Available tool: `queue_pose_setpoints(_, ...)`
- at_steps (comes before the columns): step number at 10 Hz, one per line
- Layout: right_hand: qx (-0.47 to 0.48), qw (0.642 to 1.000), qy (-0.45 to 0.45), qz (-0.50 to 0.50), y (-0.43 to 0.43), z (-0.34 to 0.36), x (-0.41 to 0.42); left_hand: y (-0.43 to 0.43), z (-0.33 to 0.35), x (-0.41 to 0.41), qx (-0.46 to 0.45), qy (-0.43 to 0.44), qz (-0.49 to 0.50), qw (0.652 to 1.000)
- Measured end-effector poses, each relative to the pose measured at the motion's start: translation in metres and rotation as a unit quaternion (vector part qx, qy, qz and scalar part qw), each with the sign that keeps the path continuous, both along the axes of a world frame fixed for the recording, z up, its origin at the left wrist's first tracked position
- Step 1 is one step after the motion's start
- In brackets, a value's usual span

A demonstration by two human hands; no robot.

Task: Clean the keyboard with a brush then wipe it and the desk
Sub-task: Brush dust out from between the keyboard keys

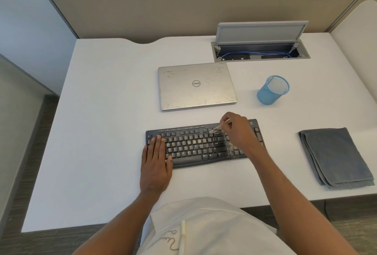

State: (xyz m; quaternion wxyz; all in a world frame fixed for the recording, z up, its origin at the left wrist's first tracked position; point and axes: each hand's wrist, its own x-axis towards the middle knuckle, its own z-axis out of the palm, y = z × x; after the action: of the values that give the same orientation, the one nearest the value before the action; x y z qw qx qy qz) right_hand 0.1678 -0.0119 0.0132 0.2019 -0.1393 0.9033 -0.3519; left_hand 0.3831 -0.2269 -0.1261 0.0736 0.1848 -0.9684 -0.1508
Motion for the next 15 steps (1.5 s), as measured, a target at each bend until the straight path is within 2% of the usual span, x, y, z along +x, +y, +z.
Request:
queue_pose_setpoints(1, 0.025, 0.998, 0.039, -0.036, 0.017, -0.003, -0.010, 0.000, -0.001, -0.001, 0.004, 0.004, 0.001, 1.000)
queue_pose_setpoints(3, 0.065, 0.994, 0.056, -0.068, 0.034, -0.004, -0.021, -0.001, -0.002, 0.000, 0.002, 0.005, 0.000, 1.000)
queue_pose_setpoints(4, 0.049, 0.993, 0.074, -0.074, 0.033, 0.002, -0.017, -0.001, -0.003, 0.000, 0.001, 0.004, -0.001, 1.000)
queue_pose_setpoints(6, -0.009, 0.999, 0.035, -0.012, 0.012, 0.002, 0.002, -0.001, -0.002, 0.000, 0.003, 0.007, -0.001, 1.000)
queue_pose_setpoints(7, -0.004, 0.999, 0.034, -0.021, 0.016, 0.000, 0.001, -0.001, -0.002, 0.000, 0.004, 0.007, 0.001, 1.000)
queue_pose_setpoints(9, 0.066, 0.991, 0.061, -0.097, 0.042, 0.004, -0.018, -0.001, -0.003, 0.000, 0.001, 0.007, 0.001, 1.000)
queue_pose_setpoints(11, 0.007, 0.991, 0.078, -0.108, 0.035, 0.015, -0.022, -0.001, -0.004, 0.001, 0.000, 0.008, -0.001, 1.000)
queue_pose_setpoints(12, -0.007, 0.995, 0.064, -0.082, 0.021, 0.009, -0.021, -0.001, -0.003, 0.001, -0.001, 0.006, -0.002, 1.000)
queue_pose_setpoints(14, 0.016, 0.997, 0.049, -0.062, 0.017, -0.003, -0.019, -0.001, -0.003, 0.000, -0.002, 0.006, -0.003, 1.000)
queue_pose_setpoints(15, 0.032, 0.994, 0.051, -0.087, 0.025, -0.005, -0.022, -0.001, -0.003, 0.000, 0.000, 0.007, -0.003, 1.000)
